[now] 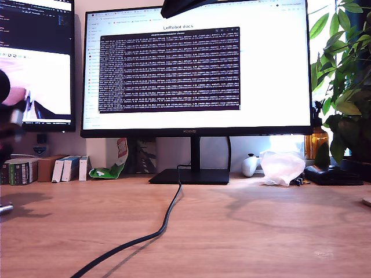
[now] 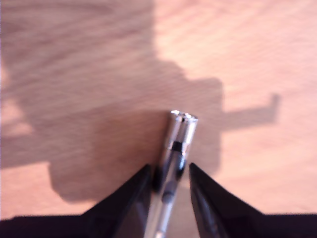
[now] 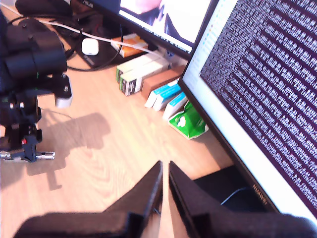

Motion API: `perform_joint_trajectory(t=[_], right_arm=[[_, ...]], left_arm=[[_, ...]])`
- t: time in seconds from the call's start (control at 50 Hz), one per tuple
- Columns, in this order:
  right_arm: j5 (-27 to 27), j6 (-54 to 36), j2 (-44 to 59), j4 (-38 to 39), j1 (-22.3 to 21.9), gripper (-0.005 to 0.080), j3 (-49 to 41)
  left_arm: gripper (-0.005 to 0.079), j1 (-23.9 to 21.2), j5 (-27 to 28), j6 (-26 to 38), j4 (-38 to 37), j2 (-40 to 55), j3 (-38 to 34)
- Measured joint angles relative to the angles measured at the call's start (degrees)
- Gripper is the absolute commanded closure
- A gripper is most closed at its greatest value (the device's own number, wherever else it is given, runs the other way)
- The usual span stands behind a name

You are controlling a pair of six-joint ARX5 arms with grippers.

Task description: Pick the metallic laser pointer with your right arm, pass it to your left arm, then place it down to the left side of the table

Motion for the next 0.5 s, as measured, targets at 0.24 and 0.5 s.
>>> perform_joint_trajectory(t=[0.24, 0.5], right_arm=[[0.00, 0.00, 0.00, -0.37, 0.00, 0.0765, 0.00], [0.79, 2.10, 0.00, -1.55, -0.98, 0.0765, 0.00]], left_arm=[[0.0589, 0.00, 3.06, 0.15, -4.31, -0.02, 8.52], [0.0764, -0.02, 9.16, 0.61, -0.24, -1.25, 8.81]])
